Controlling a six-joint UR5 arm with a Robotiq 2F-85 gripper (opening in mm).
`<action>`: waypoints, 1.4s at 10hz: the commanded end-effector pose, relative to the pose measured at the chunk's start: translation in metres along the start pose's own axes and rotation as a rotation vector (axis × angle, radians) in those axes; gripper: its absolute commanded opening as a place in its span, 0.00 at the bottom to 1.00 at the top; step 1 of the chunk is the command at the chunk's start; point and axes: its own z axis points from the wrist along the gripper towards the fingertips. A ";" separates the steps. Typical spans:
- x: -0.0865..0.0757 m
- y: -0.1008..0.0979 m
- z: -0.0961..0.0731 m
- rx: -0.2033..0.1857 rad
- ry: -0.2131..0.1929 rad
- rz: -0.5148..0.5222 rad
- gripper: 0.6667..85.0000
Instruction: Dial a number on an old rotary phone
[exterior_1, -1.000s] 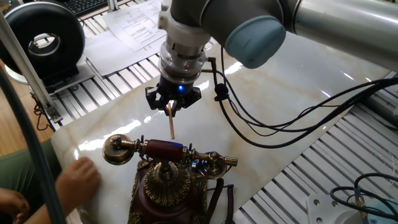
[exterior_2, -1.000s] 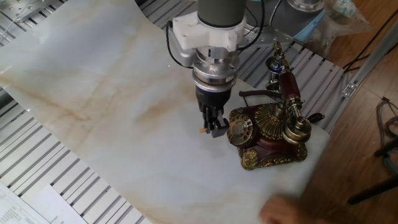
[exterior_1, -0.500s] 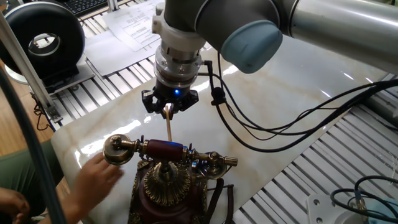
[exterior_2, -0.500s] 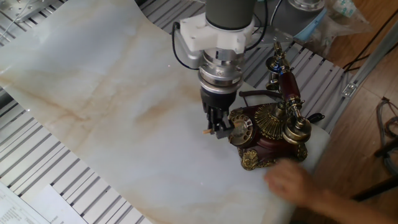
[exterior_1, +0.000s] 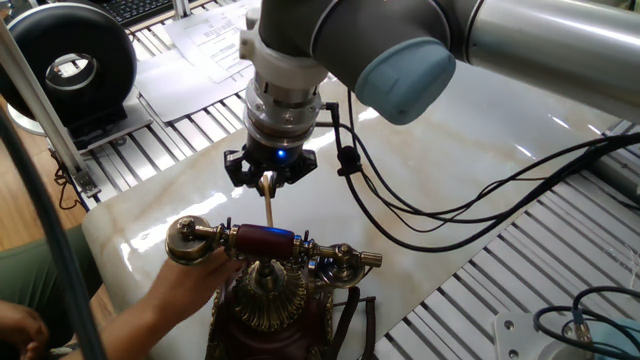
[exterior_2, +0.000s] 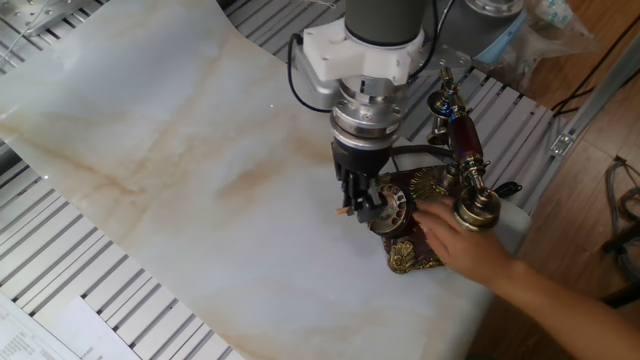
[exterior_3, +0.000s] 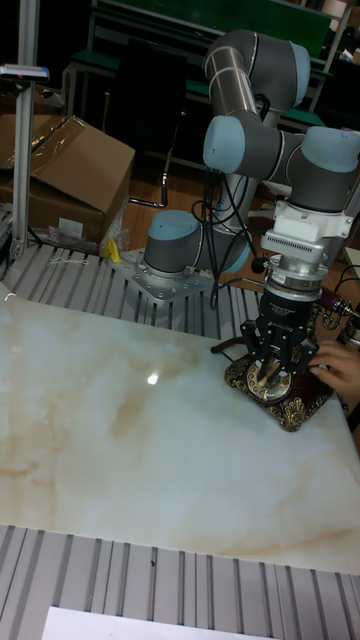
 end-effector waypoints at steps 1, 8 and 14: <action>0.005 0.000 0.000 -0.007 0.002 0.006 0.00; 0.012 -0.003 0.007 0.003 -0.013 0.003 0.00; 0.008 -0.011 -0.003 0.035 -0.019 -0.011 0.00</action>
